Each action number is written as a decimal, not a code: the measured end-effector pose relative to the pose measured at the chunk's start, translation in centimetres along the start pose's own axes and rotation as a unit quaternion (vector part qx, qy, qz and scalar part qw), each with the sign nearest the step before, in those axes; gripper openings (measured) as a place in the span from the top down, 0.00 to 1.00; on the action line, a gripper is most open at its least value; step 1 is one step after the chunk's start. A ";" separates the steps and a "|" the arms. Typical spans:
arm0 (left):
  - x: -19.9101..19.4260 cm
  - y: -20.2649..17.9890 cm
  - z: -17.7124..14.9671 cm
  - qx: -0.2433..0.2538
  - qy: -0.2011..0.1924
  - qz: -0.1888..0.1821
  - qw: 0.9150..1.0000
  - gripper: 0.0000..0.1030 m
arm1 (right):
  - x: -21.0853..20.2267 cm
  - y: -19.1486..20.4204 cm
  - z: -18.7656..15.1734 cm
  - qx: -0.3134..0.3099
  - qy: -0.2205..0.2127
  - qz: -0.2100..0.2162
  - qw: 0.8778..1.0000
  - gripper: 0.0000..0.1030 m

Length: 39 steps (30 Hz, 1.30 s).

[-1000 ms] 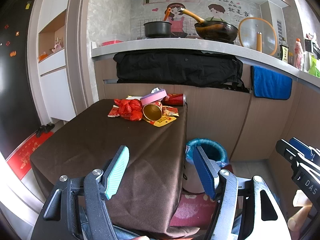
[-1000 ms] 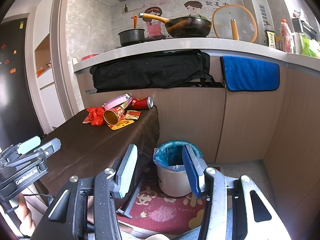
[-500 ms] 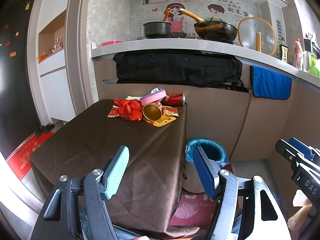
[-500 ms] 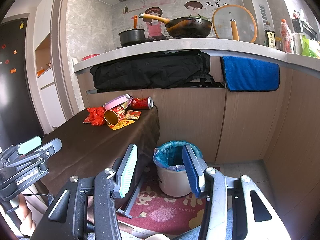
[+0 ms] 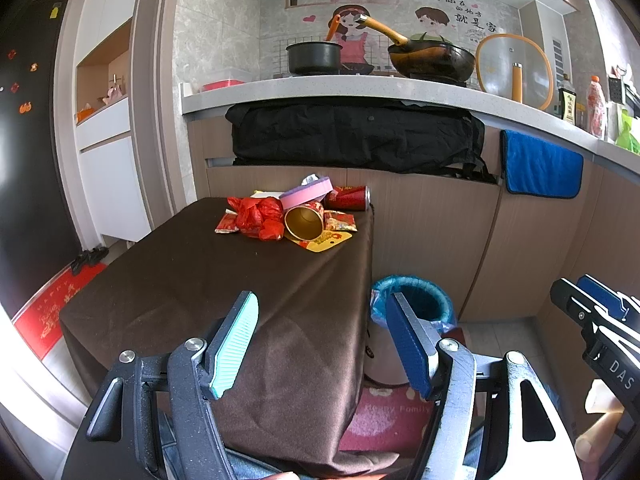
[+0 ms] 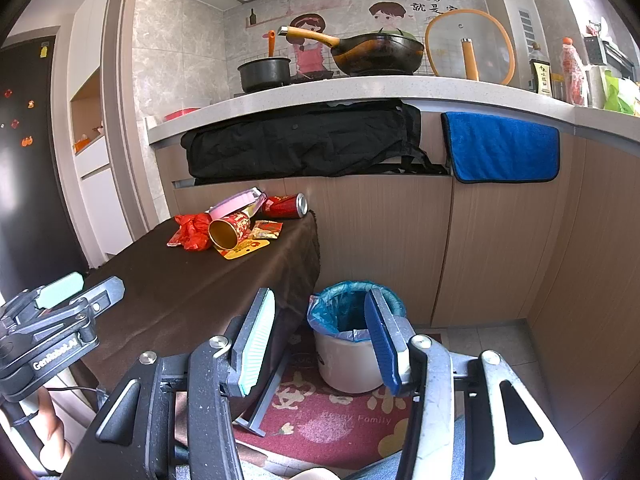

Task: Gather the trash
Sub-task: 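Move both tools to the table and close the right gripper on the gold paper cup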

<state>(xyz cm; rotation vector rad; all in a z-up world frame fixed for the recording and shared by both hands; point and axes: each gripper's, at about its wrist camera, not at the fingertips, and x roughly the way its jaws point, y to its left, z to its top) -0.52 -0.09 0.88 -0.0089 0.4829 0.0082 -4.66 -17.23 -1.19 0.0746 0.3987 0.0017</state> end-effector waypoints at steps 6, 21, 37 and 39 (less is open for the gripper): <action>0.0 0.0 0.0 0.000 0.000 0.000 1.000 0.35 | 0.0 0.0 0.0 0.000 -0.001 0.000 1.000 0.57; 7.2 2.9 4.5 0.029 -0.022 0.036 0.999 0.35 | 5.4 3.1 3.7 -0.072 -0.026 -0.009 0.997 0.57; 26.6 11.1 13.1 0.001 0.002 -0.006 1.000 0.34 | 26.1 11.2 12.2 -0.124 0.052 0.087 0.987 0.57; 28.1 12.7 13.2 -0.011 0.014 -0.008 1.000 0.34 | 28.8 11.9 12.9 -0.111 0.070 0.112 0.985 0.57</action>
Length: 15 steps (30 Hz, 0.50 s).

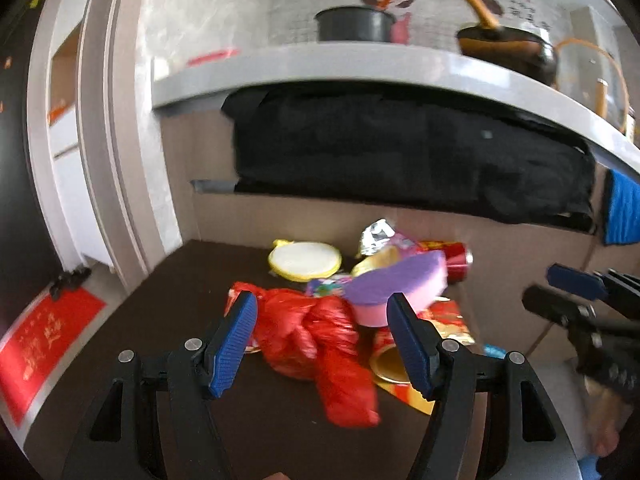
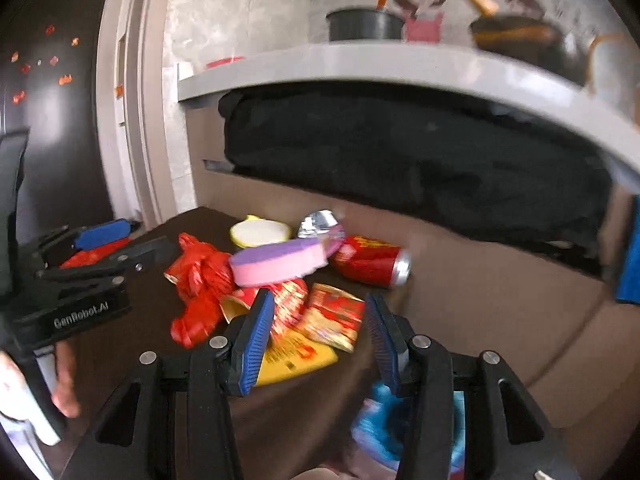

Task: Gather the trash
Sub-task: 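Move both tools to the table and close the right gripper on the gold paper cup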

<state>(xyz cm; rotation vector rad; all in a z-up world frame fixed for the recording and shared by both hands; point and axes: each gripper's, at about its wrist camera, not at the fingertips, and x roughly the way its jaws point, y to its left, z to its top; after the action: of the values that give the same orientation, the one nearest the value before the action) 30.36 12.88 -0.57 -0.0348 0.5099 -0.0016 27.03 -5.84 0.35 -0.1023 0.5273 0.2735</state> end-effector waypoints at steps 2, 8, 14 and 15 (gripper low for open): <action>1.3 1.5 0.0 -0.014 0.013 0.000 1.000 0.34 | 2.8 -0.2 1.2 0.014 0.011 0.024 1.000 0.57; 4.3 4.3 -0.8 -0.036 0.050 0.001 0.998 0.34 | 9.1 -1.2 3.4 0.066 0.030 0.066 0.995 0.57; 6.0 4.8 -1.0 -0.019 0.066 -0.016 0.997 0.34 | 14.3 -4.4 2.5 0.185 0.070 0.092 0.976 0.55; 6.3 4.9 -1.0 -0.013 0.064 -0.010 0.998 0.34 | 15.3 -4.7 2.3 0.203 0.082 0.106 0.970 0.55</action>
<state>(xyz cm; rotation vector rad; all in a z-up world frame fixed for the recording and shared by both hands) 35.37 17.67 -4.71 -0.0651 0.6382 -0.0169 42.12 -6.43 -5.36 0.3349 0.7501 0.3619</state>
